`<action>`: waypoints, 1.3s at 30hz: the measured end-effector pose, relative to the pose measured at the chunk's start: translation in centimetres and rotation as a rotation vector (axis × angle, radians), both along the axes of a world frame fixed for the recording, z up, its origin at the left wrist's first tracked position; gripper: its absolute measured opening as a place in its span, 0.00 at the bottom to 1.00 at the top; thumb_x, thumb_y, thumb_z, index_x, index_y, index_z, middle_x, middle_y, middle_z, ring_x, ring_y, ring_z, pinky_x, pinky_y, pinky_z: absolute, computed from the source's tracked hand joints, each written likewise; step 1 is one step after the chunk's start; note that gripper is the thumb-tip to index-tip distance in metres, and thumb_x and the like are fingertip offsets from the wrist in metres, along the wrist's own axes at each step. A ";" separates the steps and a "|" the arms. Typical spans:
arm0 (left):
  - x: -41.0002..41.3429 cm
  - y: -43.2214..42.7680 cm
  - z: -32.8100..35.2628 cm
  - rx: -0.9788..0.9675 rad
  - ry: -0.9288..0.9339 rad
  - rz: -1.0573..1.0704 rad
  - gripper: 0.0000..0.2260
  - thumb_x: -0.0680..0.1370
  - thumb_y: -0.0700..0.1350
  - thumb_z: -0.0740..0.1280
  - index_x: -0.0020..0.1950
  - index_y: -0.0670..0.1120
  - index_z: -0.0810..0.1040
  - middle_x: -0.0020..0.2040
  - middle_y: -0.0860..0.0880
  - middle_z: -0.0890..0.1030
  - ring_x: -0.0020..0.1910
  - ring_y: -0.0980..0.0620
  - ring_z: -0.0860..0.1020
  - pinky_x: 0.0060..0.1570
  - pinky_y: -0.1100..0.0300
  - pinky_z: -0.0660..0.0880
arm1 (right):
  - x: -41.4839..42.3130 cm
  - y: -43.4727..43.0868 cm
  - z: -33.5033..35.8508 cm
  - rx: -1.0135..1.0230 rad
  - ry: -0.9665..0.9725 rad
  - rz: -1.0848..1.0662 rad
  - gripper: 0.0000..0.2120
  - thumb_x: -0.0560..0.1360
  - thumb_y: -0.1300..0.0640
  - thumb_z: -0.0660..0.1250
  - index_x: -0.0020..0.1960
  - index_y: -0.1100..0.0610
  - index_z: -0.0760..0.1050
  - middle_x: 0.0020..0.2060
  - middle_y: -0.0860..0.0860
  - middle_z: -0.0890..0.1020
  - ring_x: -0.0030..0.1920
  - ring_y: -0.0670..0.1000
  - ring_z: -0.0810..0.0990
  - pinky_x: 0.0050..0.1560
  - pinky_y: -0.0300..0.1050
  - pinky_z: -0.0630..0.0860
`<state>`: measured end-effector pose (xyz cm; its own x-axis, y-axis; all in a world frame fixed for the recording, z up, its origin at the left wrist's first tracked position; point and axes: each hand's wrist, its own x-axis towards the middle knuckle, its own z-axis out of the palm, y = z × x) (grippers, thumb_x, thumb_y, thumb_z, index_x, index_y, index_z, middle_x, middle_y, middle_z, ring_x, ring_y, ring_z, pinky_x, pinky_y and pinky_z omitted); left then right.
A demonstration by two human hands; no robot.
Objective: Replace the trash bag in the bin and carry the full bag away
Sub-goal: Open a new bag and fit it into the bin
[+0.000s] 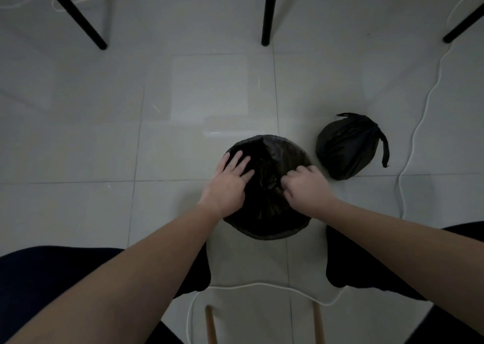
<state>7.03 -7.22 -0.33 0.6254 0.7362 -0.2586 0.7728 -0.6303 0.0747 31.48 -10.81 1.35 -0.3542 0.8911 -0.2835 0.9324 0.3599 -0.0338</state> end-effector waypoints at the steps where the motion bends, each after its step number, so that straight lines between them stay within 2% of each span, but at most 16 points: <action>1: -0.2 -0.3 0.1 -0.001 -0.114 0.077 0.29 0.77 0.45 0.62 0.80 0.49 0.69 0.83 0.45 0.62 0.84 0.42 0.53 0.81 0.42 0.48 | 0.4 0.1 0.2 0.039 0.040 -0.108 0.09 0.73 0.50 0.61 0.46 0.52 0.78 0.44 0.51 0.81 0.49 0.58 0.79 0.49 0.52 0.73; 4: -0.5 -1.2 1.1 -0.104 -0.439 0.519 0.30 0.79 0.40 0.62 0.82 0.46 0.65 0.83 0.46 0.63 0.82 0.42 0.58 0.81 0.46 0.56 | 1.7 0.2 0.9 0.122 0.193 -0.492 0.11 0.74 0.51 0.61 0.52 0.54 0.76 0.49 0.54 0.78 0.51 0.59 0.76 0.47 0.53 0.76; 6: -0.5 -1.4 2.0 -0.226 -0.600 0.888 0.27 0.81 0.42 0.61 0.82 0.46 0.65 0.82 0.48 0.65 0.81 0.46 0.62 0.79 0.55 0.57 | 2.4 0.2 1.2 0.046 0.318 -0.773 0.15 0.77 0.50 0.62 0.60 0.56 0.75 0.56 0.55 0.77 0.56 0.60 0.76 0.52 0.55 0.77; 8: -0.7 -1.2 2.5 -0.346 -0.642 1.111 0.22 0.81 0.44 0.62 0.76 0.47 0.73 0.75 0.48 0.75 0.74 0.47 0.73 0.71 0.58 0.66 | 2.9 0.3 1.4 -0.168 0.429 -0.996 0.21 0.79 0.45 0.60 0.66 0.56 0.74 0.60 0.56 0.78 0.59 0.61 0.77 0.57 0.55 0.76; 10: -0.8 -0.9 2.7 -0.569 -0.703 1.234 0.15 0.80 0.48 0.65 0.65 0.49 0.81 0.63 0.47 0.84 0.61 0.44 0.82 0.61 0.53 0.77 | 2.6 0.6 1.8 -0.429 0.638 -1.216 0.23 0.79 0.41 0.59 0.67 0.54 0.74 0.59 0.55 0.80 0.56 0.59 0.80 0.57 0.56 0.79; 13: -0.8 -0.4 3.4 -1.032 -0.847 1.421 0.16 0.80 0.59 0.66 0.62 0.53 0.81 0.58 0.51 0.85 0.55 0.48 0.82 0.53 0.49 0.79 | 2.0 0.9 2.4 -0.709 0.971 -1.443 0.21 0.80 0.37 0.61 0.65 0.48 0.75 0.57 0.51 0.82 0.53 0.54 0.81 0.59 0.59 0.79; 15: -1.1 0.1 3.6 -1.170 -0.930 1.433 0.20 0.79 0.65 0.65 0.62 0.54 0.82 0.57 0.53 0.85 0.57 0.49 0.81 0.57 0.49 0.77 | 2.4 0.9 2.6 -0.784 1.056 -1.461 0.23 0.78 0.33 0.61 0.63 0.47 0.78 0.57 0.49 0.83 0.56 0.55 0.80 0.63 0.61 0.77; 18: -1.7 1.3 3.0 -1.152 -1.069 1.526 0.22 0.80 0.65 0.61 0.65 0.53 0.80 0.61 0.53 0.83 0.61 0.48 0.79 0.60 0.48 0.74 | 3.5 1.5 2.6 -0.778 1.047 -1.454 0.26 0.77 0.30 0.60 0.67 0.46 0.76 0.62 0.48 0.79 0.64 0.57 0.77 0.64 0.64 0.75; 21: -1.9 2.2 2.8 -0.954 -0.872 1.585 0.16 0.81 0.59 0.58 0.56 0.51 0.78 0.59 0.49 0.80 0.58 0.43 0.76 0.58 0.41 0.71 | 3.4 2.6 2.6 -0.647 1.023 -1.439 0.23 0.80 0.34 0.57 0.67 0.46 0.75 0.64 0.48 0.80 0.61 0.54 0.77 0.62 0.63 0.72; 23: -1.4 2.1 3.6 -1.047 -0.849 1.579 0.15 0.79 0.58 0.61 0.51 0.49 0.80 0.52 0.47 0.81 0.54 0.42 0.78 0.53 0.44 0.76 | 2.7 3.1 2.5 -0.681 1.073 -1.453 0.24 0.80 0.33 0.56 0.65 0.46 0.77 0.61 0.48 0.81 0.58 0.53 0.78 0.61 0.61 0.74; 25: -1.1 2.0 4.0 -1.173 -0.898 1.553 0.18 0.79 0.63 0.62 0.55 0.51 0.83 0.52 0.49 0.83 0.54 0.43 0.80 0.52 0.48 0.78 | 2.2 3.0 2.3 -0.742 1.077 -1.446 0.27 0.77 0.30 0.58 0.64 0.46 0.80 0.58 0.48 0.84 0.58 0.55 0.80 0.63 0.62 0.76; 27: -1.6 2.2 3.3 -1.226 -1.064 1.570 0.23 0.80 0.65 0.62 0.64 0.52 0.81 0.61 0.49 0.82 0.58 0.43 0.79 0.52 0.49 0.76 | 2.3 2.7 2.1 -0.742 1.132 -1.457 0.25 0.76 0.29 0.60 0.60 0.44 0.81 0.56 0.48 0.85 0.58 0.55 0.81 0.62 0.62 0.77; 30: -2.9 3.0 2.0 -1.113 -1.334 1.683 0.27 0.81 0.64 0.63 0.77 0.52 0.72 0.75 0.50 0.73 0.71 0.42 0.74 0.65 0.42 0.74 | 2.8 2.5 1.8 -0.653 1.296 -1.557 0.22 0.79 0.34 0.60 0.62 0.47 0.79 0.57 0.50 0.83 0.57 0.55 0.80 0.58 0.59 0.79; 32: -3.1 3.2 2.2 -0.975 -1.247 1.643 0.23 0.80 0.60 0.65 0.74 0.54 0.75 0.71 0.52 0.75 0.69 0.45 0.75 0.64 0.42 0.75 | 2.8 2.8 1.7 -0.573 1.410 -1.593 0.19 0.80 0.38 0.61 0.62 0.49 0.78 0.57 0.50 0.82 0.56 0.55 0.81 0.56 0.57 0.79; 36: -2.4 2.9 2.5 -0.851 -1.008 1.533 0.08 0.81 0.45 0.67 0.59 0.48 0.81 0.56 0.46 0.85 0.55 0.44 0.83 0.45 0.48 0.82 | 2.4 4.7 2.1 -0.475 1.551 -1.470 0.12 0.81 0.47 0.63 0.57 0.51 0.81 0.57 0.50 0.82 0.54 0.52 0.81 0.52 0.50 0.78; 39: -2.2 2.6 2.6 -0.974 -0.936 1.579 0.10 0.81 0.38 0.65 0.62 0.42 0.79 0.56 0.42 0.83 0.50 0.39 0.84 0.42 0.47 0.84 | 3.3 6.7 2.3 -0.296 1.397 -1.403 0.15 0.82 0.49 0.63 0.64 0.55 0.78 0.60 0.50 0.79 0.64 0.54 0.78 0.60 0.48 0.74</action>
